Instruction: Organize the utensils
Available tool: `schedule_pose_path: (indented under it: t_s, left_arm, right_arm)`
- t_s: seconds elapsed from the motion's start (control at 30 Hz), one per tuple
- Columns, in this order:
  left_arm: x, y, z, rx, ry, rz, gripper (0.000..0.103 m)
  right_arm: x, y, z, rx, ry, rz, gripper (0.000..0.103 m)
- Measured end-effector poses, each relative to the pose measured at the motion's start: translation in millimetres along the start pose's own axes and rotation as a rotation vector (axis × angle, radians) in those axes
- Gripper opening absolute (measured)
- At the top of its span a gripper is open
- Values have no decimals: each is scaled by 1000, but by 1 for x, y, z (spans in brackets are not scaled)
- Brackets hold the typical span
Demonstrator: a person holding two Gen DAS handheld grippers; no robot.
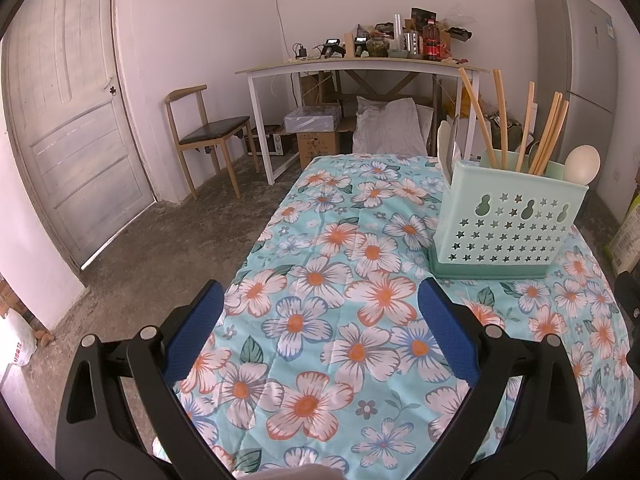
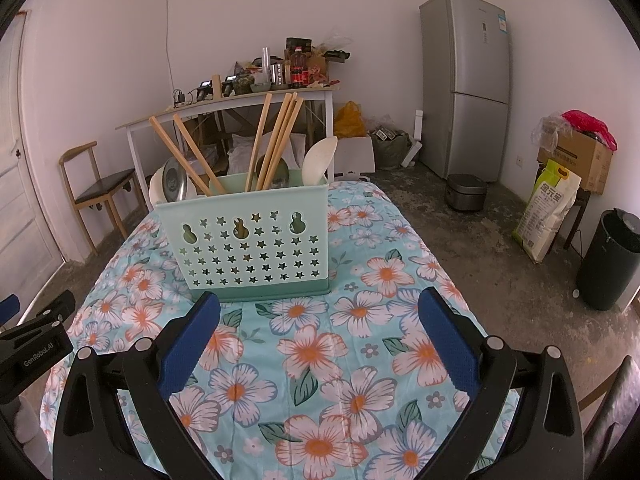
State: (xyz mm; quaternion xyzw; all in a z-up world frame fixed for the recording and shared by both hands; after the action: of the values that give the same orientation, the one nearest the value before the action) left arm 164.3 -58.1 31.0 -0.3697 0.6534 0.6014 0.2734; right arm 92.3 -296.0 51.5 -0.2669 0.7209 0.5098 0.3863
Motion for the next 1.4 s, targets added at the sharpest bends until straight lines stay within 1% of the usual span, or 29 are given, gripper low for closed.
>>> schedule_pose_path:
  t_s: [1.4]
  left_arm:
    - [-1, 0, -2, 1, -4, 2, 94]
  right_arm:
    - [-3, 2, 1, -2, -7, 0, 96]
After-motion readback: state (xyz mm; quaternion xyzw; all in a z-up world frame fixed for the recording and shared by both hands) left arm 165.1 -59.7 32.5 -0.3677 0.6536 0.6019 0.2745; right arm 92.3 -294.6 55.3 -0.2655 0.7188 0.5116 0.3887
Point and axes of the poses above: each gripper's, at about its wrist camera, not at the fingertips, and y roughly against the way its jaws point, z to its left, x to its underside, the point moved 5 cm from there along -y, roughly the way its jaws point, and after that the axes turned 14 degrees about y, right-handed, at the moved point
